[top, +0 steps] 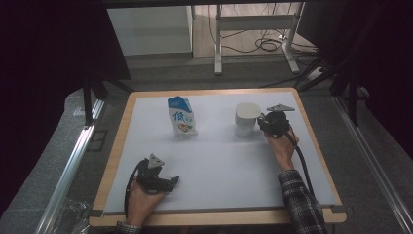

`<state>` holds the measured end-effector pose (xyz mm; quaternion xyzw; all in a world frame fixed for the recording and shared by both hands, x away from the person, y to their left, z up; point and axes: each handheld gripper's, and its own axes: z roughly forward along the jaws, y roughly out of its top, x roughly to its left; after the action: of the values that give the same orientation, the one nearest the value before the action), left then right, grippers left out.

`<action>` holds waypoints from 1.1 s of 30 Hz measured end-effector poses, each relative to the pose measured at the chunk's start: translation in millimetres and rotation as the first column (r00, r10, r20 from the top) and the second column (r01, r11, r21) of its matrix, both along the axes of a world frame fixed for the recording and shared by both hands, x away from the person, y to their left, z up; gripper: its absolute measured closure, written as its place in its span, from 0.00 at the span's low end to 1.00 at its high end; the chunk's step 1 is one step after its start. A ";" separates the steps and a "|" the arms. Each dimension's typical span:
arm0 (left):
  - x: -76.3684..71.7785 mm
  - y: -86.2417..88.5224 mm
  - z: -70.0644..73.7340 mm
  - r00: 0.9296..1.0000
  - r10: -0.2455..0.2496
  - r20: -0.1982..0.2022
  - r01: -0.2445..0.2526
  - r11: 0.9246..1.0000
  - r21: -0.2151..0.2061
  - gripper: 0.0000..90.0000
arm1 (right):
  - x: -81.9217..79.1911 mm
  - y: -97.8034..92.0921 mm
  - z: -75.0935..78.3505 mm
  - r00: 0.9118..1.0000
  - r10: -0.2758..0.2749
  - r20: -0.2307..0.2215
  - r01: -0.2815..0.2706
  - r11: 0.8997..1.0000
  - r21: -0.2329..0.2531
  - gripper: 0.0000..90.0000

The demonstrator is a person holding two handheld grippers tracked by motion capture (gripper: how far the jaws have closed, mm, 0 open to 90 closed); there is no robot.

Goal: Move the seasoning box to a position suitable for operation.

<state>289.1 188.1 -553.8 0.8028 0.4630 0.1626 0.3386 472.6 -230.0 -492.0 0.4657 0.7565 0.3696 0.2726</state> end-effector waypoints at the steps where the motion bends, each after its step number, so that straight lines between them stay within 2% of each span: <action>1: 0.0 0.0 0.0 1.000 0.000 0.000 0.000 1.000 0.000 0.00 | 0.0 0.0 0.0 1.000 0.000 0.000 0.000 1.000 0.000 0.72; 8: 0.0 0.0 0.0 1.000 -0.001 0.000 0.001 1.000 0.000 0.00 | 2.1 0.1 -3.6 1.000 -0.008 0.010 0.008 1.000 0.012 0.81; 13: 0.0 0.0 -0.1 1.000 0.000 0.000 0.000 1.000 0.000 0.00 | 1.1 2.8 -4.1 0.999 -0.014 0.035 0.015 1.000 -0.020 0.83; 18: 0.0 0.0 0.0 1.000 0.000 0.000 0.000 1.000 0.000 0.00 | 1.3 3.3 -4.9 0.999 -0.023 0.045 0.024 0.999 -0.021 0.85; 24: 0.0 0.0 0.0 1.000 0.000 0.000 0.000 1.000 -0.001 0.00 | 2.4 2.9 -5.9 0.998 -0.036 0.055 0.036 0.999 0.010 0.90; 33: 0.0 0.0 0.0 1.000 0.000 0.000 0.000 1.000 -0.001 0.00 | 1.6 -0.7 -5.4 0.999 -0.036 0.040 0.035 0.998 0.048 0.89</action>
<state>289.1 188.2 -553.9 0.8028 0.4628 0.1625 0.3390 474.2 -230.8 -497.4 0.4776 0.7334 0.3918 0.2837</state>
